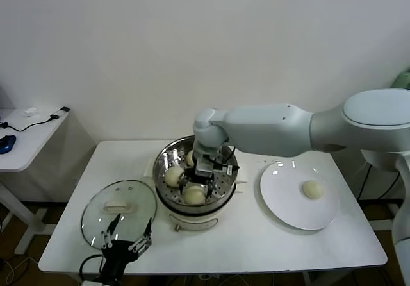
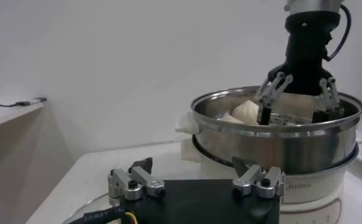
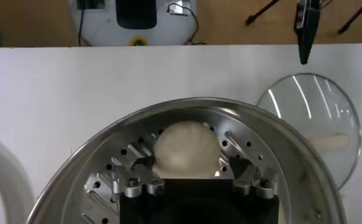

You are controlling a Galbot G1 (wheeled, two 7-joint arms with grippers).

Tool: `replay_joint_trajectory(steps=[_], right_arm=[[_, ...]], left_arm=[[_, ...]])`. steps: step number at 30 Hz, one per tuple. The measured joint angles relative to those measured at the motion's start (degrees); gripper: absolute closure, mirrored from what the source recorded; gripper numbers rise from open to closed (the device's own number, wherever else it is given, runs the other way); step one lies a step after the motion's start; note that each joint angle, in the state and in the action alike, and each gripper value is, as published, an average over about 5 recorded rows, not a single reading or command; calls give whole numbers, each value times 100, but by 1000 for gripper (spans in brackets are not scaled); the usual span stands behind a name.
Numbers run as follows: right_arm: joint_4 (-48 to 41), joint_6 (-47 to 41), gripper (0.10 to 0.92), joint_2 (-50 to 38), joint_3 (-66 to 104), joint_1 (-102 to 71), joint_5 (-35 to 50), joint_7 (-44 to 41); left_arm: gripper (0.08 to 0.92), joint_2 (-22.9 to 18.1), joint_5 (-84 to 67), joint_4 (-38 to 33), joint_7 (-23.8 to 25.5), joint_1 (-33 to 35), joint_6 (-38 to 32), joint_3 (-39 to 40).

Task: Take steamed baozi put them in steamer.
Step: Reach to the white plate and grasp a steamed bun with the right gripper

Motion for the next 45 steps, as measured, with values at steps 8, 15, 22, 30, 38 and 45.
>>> replay_joint_trajectory(steps=[8,15,22,30,38,45], right_arm=[[-94,2,203,-399,-206,701,930,-478],[-325,-639,202,-1304,-849,1616,1903,-986],[-484,-1593,203,-2484,-1424,1866,2140,-1077],[-899,-2356,203,-3360,-1028,876,1706,-956],[-1783,-2594,202,-3458,-41,-453,1157,-918],[-2437,-2718,203,-3299,710,-1347,842,-851]], left_arm=[[177,-4,14,0,-1,-5,-19,31],[177,13,10,0,3,-46,-26,43],[177,43,-29,0,7,-80,-11,30],[177,50,-65,0,26,-61,24,-18],[177,29,-69,0,24,-52,73,-70],[177,-2,-70,0,14,-24,82,-75]])
